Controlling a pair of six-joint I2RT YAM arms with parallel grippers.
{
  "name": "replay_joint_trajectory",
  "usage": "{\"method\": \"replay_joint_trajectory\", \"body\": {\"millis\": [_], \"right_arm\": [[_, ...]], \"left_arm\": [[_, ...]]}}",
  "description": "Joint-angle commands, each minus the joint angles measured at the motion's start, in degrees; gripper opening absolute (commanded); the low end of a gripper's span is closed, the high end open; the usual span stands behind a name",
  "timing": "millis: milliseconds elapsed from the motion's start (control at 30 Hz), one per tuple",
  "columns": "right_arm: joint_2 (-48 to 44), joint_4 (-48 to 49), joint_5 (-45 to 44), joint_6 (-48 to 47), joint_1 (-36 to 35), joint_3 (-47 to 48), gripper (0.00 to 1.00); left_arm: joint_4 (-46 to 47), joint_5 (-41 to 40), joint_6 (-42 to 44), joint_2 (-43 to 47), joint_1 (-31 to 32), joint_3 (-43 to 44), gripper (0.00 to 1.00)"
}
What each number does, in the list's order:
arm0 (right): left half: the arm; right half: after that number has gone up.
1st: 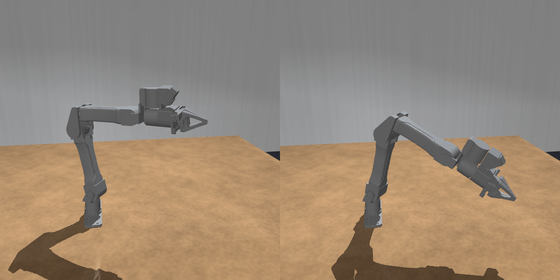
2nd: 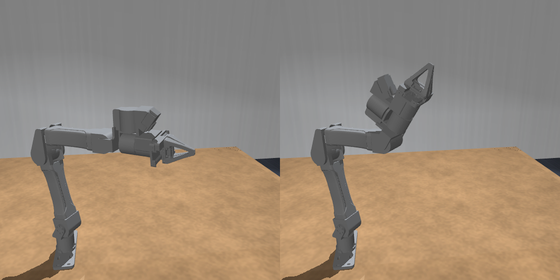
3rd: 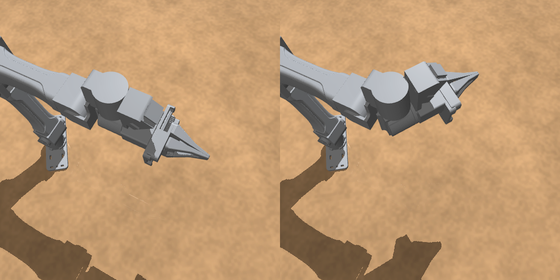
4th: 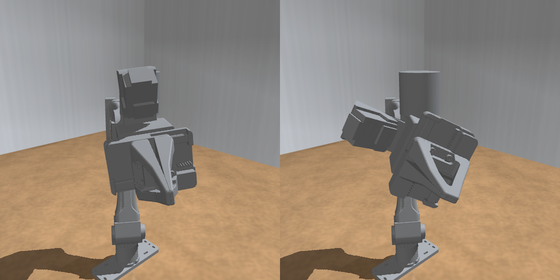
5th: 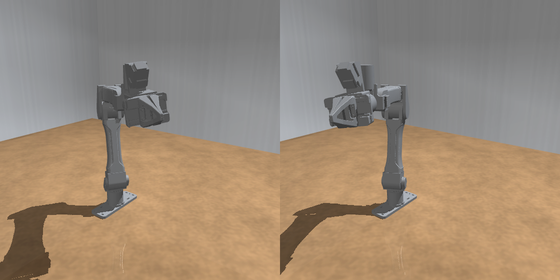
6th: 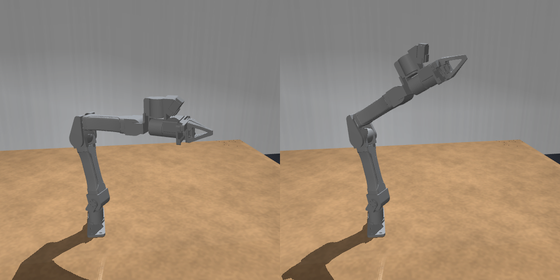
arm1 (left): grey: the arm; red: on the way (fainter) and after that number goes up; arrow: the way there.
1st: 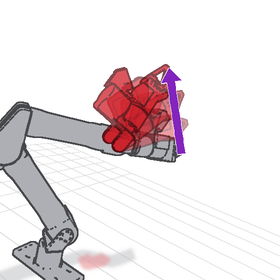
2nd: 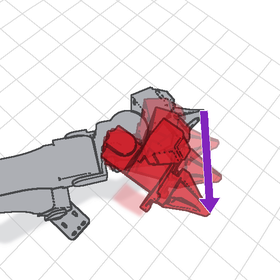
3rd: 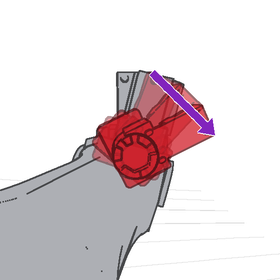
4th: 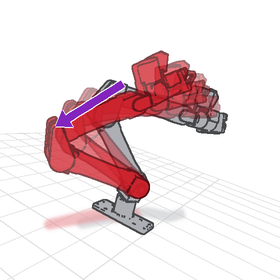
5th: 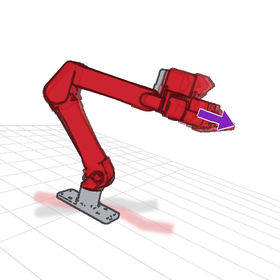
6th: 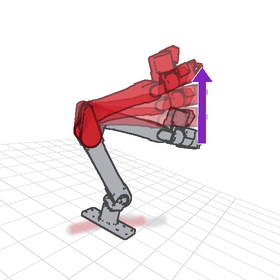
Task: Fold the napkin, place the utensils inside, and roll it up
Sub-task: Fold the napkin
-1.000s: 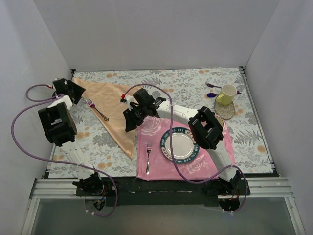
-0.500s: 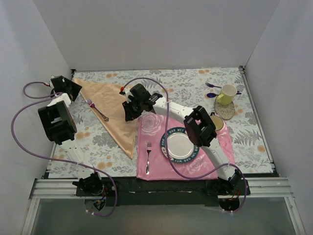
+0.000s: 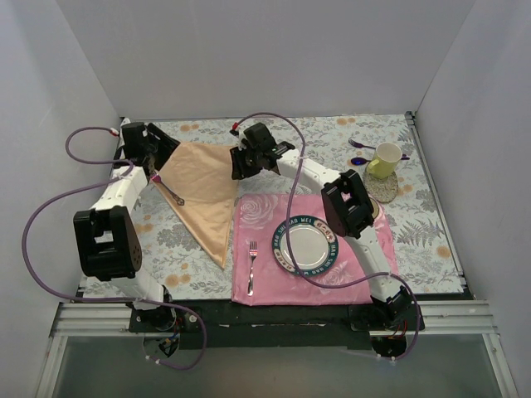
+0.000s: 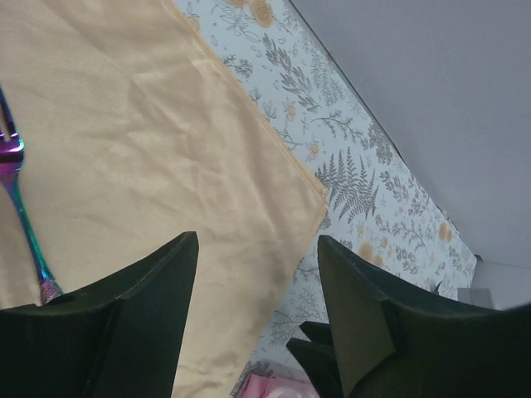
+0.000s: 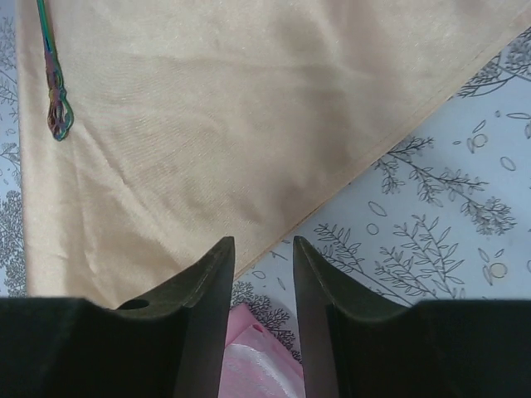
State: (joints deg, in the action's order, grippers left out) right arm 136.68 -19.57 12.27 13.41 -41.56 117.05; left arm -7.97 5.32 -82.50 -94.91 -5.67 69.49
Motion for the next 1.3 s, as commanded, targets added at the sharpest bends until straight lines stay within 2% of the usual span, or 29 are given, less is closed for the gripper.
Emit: {"method": "replay_joint_trajectory", "body": {"millis": [0,100,233,367,700,767,933,1000,1067,1200,1267], "right_arm": [[1.92,3.57,2.22,0.48,0.34,3.35,0.42],[2.53,5.85,4.68,1.62,0.43,2.74,0.35],[3.94,7.88,6.18,2.15,0.34,1.95,0.31],[5.7,9.02,6.36,1.88,0.43,2.56,0.27],[10.0,8.85,5.39,4.25,2.18,4.06,0.23],[11.05,9.46,6.09,5.31,2.97,4.41,0.24],[12.99,9.81,6.53,5.49,4.47,6.69,0.24],[13.87,10.52,7.15,5.49,5.26,7.39,0.24],[15.01,10.52,8.29,5.31,5.96,9.41,0.24],[15.37,13.15,12.42,5.22,6.58,10.39,0.23],[15.19,14.03,14.62,5.31,6.58,10.39,0.23]], "left_arm": [[-4.51,-0.06,0.76,5.61,-1.54,-3.84,0.59],[-5.56,3.53,2.42,7.02,0.48,-5.59,0.58],[-7.5,8.54,3.22,8.51,4.34,-9.1,0.55],[-6.54,10.23,5.06,10.54,7.86,-12.36,0.54],[-7.15,8.83,6.21,4.3,9.8,-7.71,0.53],[-8.29,7.08,5.86,2.55,9.8,-5.43,0.56],[-7.33,8.04,1.56,-1.41,5.76,-0.95,0.59],[-5.75,8.56,-1.69,-4.03,0.42,1.34,0.59],[-4.61,6.64,-2.75,-6.06,-1.61,4.14,0.59],[2.06,1.54,-3.55,-10.72,-8.98,6.35,0.57],[7.67,3.03,-2.32,-13.09,-11.46,6.97,0.57]]}}
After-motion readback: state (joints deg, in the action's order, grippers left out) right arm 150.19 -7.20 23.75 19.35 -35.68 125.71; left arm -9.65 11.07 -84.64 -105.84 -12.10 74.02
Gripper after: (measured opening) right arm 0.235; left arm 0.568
